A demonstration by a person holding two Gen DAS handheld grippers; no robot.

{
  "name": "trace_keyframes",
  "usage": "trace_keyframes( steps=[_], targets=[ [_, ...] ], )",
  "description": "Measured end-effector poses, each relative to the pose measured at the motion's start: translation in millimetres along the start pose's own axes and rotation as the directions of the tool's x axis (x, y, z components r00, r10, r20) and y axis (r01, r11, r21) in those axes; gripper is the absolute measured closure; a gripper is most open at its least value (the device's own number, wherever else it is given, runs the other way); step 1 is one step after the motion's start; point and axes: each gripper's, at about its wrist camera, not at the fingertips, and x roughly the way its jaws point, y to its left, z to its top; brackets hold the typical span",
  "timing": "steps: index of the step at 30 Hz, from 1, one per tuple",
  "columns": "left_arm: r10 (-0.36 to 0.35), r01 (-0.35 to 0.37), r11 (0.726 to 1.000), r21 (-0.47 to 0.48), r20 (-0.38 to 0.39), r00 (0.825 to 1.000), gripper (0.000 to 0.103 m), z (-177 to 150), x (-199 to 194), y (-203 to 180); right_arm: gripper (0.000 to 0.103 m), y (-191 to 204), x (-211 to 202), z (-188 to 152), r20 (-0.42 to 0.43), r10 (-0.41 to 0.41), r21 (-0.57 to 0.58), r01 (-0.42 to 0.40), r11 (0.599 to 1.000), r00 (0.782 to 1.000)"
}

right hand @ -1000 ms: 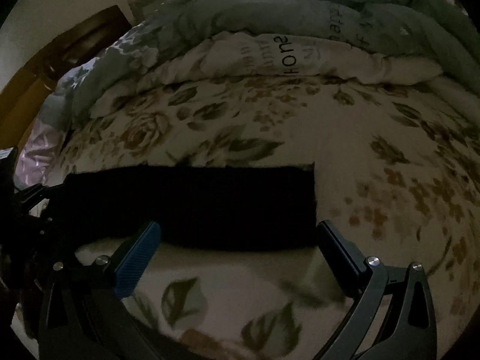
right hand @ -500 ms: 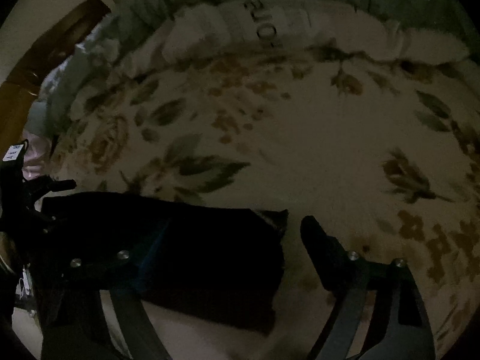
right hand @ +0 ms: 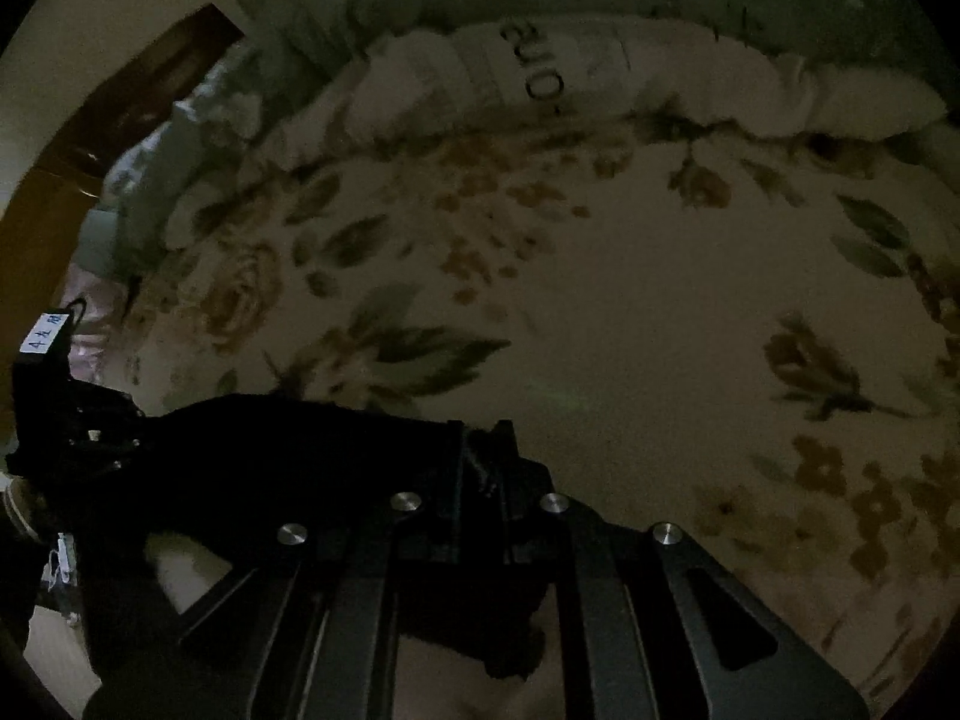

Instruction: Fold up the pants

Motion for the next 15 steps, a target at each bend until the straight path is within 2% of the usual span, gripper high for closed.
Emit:
trace_keyframes(
  steps=[6,15],
  targets=[
    [-0.020,0.018,1.000,0.025,0.086,0.996,0.098,-34.9,-43.6,-37.2,0.095,7.3,-43.9,-18.9,0.060,0.060,-0.034,-0.058,0.998,0.996],
    [-0.065,0.064,0.998,0.014,0.151,0.986,0.099,-92.9,-78.4,-94.7,0.095,6.9,-99.8,-79.1,0.082,0.112,-0.082,-0.105,0.991,0.990]
  ],
)
